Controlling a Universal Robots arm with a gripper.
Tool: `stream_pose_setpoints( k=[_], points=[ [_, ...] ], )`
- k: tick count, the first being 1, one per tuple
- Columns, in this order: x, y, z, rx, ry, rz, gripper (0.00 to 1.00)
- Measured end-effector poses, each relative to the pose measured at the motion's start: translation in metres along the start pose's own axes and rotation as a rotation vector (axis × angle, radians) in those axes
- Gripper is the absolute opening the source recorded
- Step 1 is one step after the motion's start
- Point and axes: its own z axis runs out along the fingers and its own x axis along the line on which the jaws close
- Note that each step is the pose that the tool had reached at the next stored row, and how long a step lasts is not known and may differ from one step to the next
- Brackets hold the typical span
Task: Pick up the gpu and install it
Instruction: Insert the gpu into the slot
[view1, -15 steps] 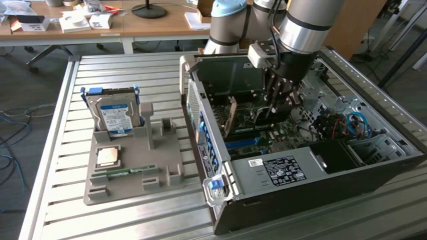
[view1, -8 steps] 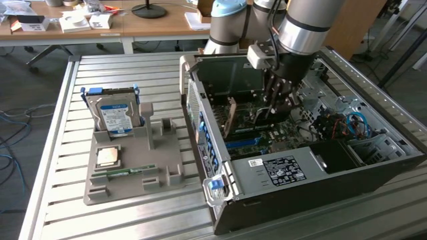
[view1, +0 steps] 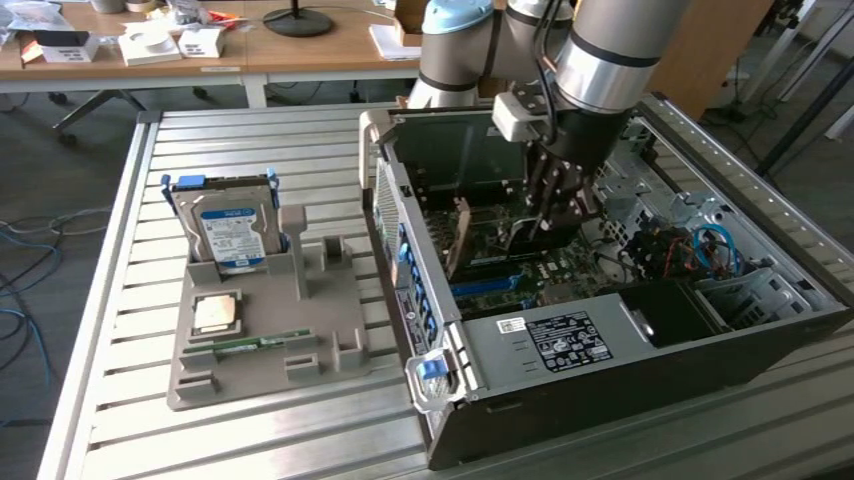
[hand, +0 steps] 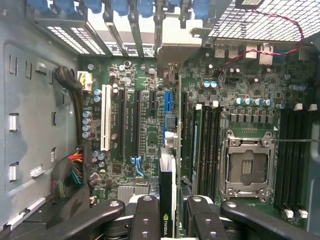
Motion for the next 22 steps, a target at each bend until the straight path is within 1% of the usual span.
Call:
stream_pose_setpoints(
  k=[9,22],
  points=[
    [0.0,0.0023,0.0057,0.0,0.0001,0.0,0.26],
    [0.0,0.0078,0.015,0.0,0.0,0.0,0.26]
  ],
)
